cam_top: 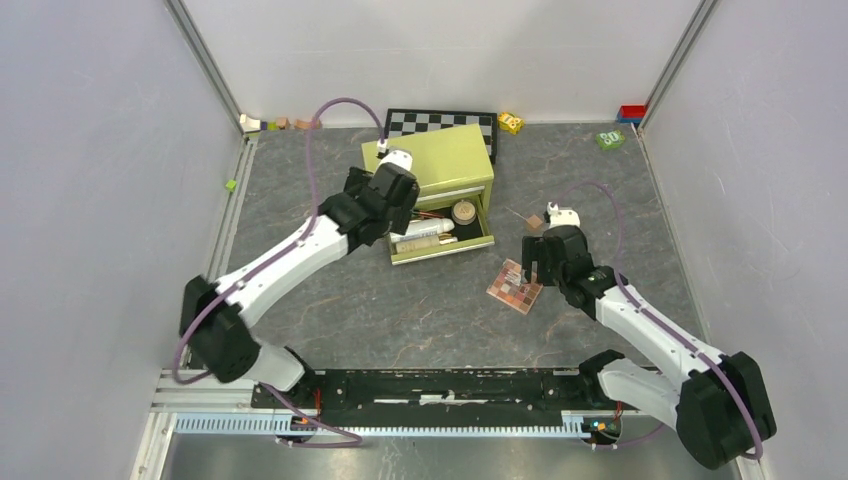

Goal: Organize the makeup
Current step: Move the makeup to the center of the board.

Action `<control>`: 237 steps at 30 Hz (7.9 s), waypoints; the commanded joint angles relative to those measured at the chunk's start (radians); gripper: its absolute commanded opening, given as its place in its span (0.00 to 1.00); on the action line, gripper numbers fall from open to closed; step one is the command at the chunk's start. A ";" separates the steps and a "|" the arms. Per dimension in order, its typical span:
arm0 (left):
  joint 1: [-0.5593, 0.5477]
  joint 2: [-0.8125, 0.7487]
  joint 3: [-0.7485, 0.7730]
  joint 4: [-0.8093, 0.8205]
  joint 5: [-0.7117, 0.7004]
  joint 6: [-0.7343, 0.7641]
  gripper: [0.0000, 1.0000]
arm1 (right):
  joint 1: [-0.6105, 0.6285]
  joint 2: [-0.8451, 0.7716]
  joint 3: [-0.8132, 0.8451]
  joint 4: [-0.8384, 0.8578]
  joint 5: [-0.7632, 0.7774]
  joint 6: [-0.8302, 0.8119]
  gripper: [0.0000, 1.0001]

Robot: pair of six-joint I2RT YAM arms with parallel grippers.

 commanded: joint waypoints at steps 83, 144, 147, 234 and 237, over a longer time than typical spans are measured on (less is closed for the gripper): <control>-0.154 -0.406 -0.589 0.324 0.365 -0.495 1.00 | 0.374 0.201 -0.109 0.253 -0.293 -0.079 0.98; -0.213 -0.277 -0.753 0.583 0.653 -0.690 0.99 | 0.606 0.133 -0.157 0.336 -0.314 0.180 0.98; -0.213 -0.279 -0.756 0.581 0.646 -0.692 0.99 | 0.602 0.122 -0.131 0.226 -0.145 0.170 0.98; -0.302 -0.001 -0.746 0.627 0.785 -0.660 0.80 | 0.367 0.184 -0.409 0.602 -0.502 0.616 0.50; -0.301 0.010 -0.749 0.650 0.799 -0.660 0.77 | 0.367 0.182 -0.413 0.607 -0.493 0.614 0.50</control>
